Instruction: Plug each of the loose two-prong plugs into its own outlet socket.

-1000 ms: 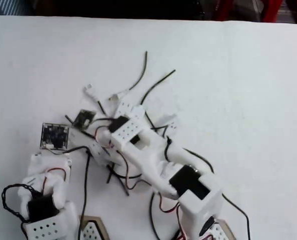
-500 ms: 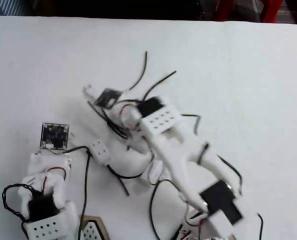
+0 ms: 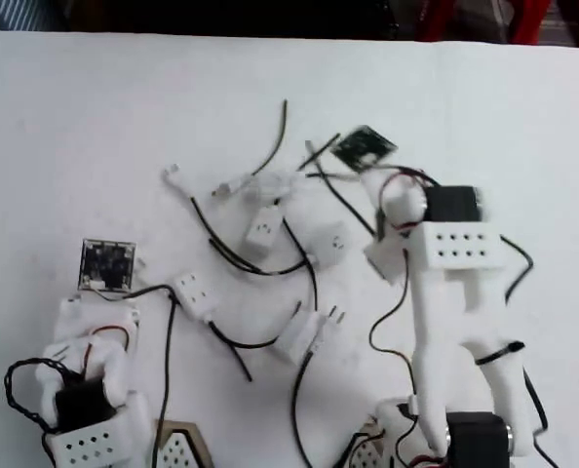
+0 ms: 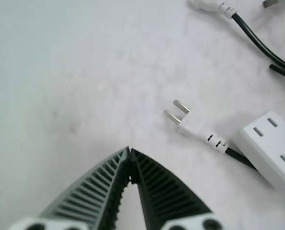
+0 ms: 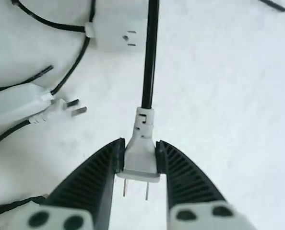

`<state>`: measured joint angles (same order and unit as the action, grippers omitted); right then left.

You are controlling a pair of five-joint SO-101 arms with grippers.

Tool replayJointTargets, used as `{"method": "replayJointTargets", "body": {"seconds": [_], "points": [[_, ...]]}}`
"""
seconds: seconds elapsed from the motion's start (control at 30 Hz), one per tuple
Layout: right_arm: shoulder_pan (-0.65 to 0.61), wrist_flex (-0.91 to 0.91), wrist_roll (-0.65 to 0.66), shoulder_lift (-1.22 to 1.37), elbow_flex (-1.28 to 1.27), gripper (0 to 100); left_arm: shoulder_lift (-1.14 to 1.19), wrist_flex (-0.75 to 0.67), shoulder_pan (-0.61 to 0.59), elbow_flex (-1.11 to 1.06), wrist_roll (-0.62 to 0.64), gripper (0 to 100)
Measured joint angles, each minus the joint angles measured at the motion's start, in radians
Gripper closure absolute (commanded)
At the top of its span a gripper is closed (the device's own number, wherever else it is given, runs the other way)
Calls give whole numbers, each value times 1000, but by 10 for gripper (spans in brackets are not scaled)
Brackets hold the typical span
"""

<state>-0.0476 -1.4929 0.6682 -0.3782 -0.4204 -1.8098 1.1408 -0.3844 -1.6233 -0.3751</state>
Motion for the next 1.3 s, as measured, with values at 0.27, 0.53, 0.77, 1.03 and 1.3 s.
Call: {"method": "replayJointTargets", "body": {"seconds": [0.27, 0.53, 0.77, 1.03, 1.3], "points": [[57, 264, 0, 2, -293, 980, 0, -18, 0, -3, 0, 976], [51, 334, 0, 2, -404, 875, 0, -18, 0, -3, 0, 976], [-87, 279, 0, -11, -404, 875, 0, -18, 0, -9, 0, 976], [-121, 253, 2, -12, -427, 875, 0, -18, 0, -9, 0, 976], [-121, 345, 2, -12, -522, 875, 0, -18, 0, -9, 0, 976]]}}
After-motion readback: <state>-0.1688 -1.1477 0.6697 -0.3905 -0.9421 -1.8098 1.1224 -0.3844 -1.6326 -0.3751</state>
